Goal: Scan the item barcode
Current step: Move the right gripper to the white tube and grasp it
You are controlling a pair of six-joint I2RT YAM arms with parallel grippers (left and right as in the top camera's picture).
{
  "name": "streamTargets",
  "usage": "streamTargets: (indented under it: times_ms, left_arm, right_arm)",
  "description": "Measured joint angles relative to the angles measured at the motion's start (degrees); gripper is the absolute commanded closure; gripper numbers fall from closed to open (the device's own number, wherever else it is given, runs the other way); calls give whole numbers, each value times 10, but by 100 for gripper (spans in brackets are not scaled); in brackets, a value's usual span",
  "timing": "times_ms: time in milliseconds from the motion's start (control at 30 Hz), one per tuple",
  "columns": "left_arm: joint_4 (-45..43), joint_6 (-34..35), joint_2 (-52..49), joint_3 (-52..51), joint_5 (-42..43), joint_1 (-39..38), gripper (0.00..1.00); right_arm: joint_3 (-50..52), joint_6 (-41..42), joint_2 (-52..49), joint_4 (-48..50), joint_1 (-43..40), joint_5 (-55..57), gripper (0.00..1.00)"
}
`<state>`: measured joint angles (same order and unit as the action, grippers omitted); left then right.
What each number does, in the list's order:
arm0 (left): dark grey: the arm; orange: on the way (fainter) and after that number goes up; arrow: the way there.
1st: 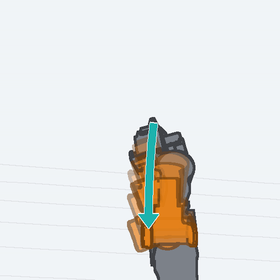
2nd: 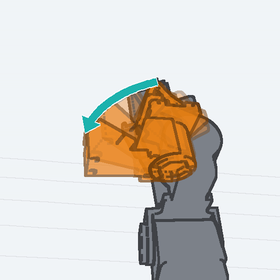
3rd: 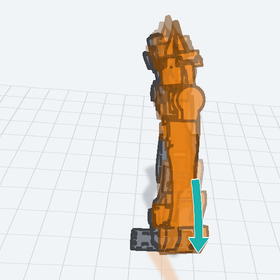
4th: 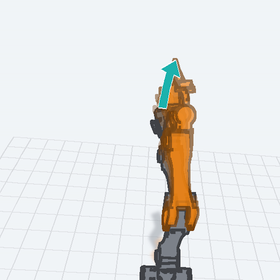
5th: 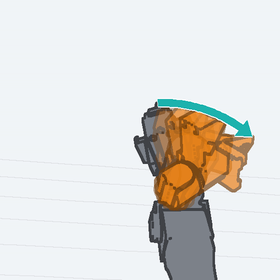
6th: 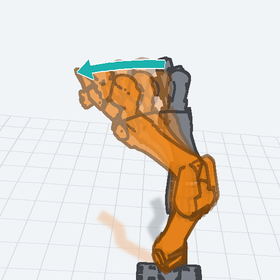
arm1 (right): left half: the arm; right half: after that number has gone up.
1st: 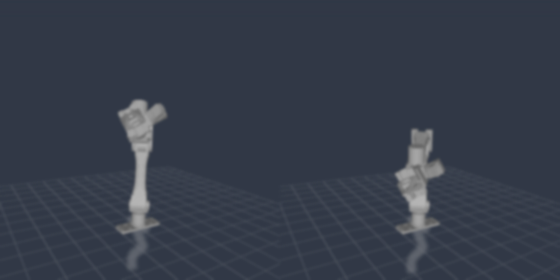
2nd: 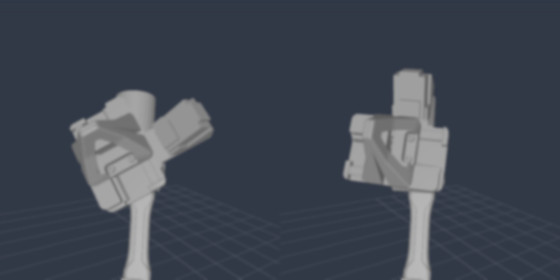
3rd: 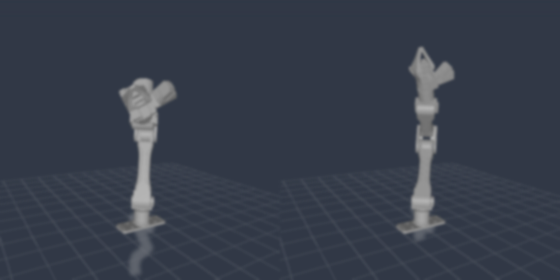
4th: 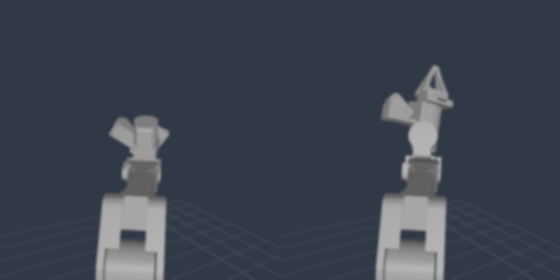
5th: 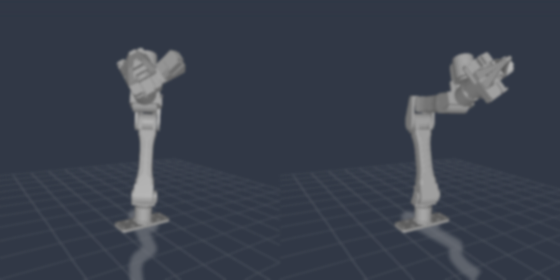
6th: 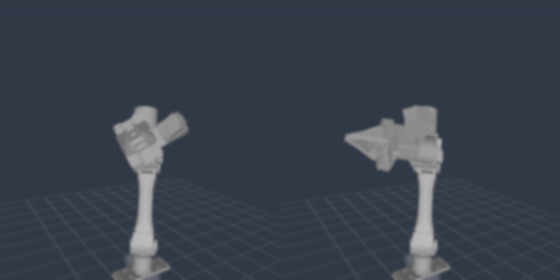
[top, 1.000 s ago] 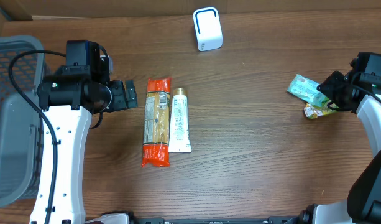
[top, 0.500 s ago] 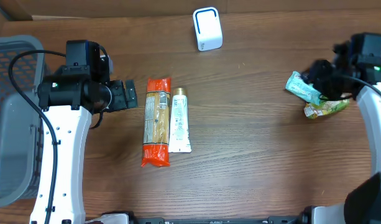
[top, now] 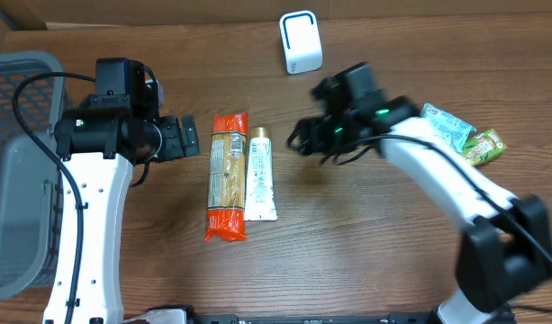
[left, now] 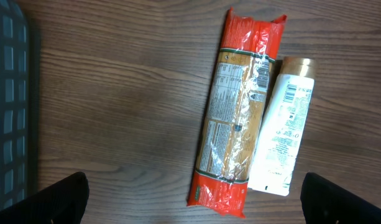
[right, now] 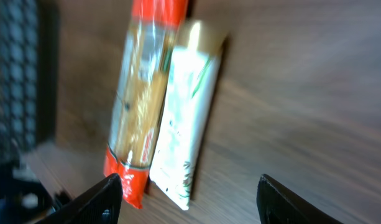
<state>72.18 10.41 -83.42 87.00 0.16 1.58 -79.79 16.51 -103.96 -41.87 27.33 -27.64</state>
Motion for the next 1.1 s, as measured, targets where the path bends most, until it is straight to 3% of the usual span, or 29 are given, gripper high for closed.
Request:
streamTargets:
  times_ms: [267,667,800,900,967,1100]
  left_arm:
    - [0,0,0,0,0,0,0]
    - [0,0,0,0,0,0,1]
    - [0,0,0,0,0,0,0]
    - [0,0,0,0,0,0,0]
    - [0,0,0,0,0,0,1]
    - [0,0,0,0,0,0,1]
  right_arm:
    - [1,18,-73,41,78,2,36]
    - [5,45,-158,108,101,19,49]
    - [19,47,-163,149,106,21,63]
    - [25,63,-163,156,110,19,87]
    - [25,80,-162,161,110,12,96]
    - [24,112,-153,165,111,-1,96]
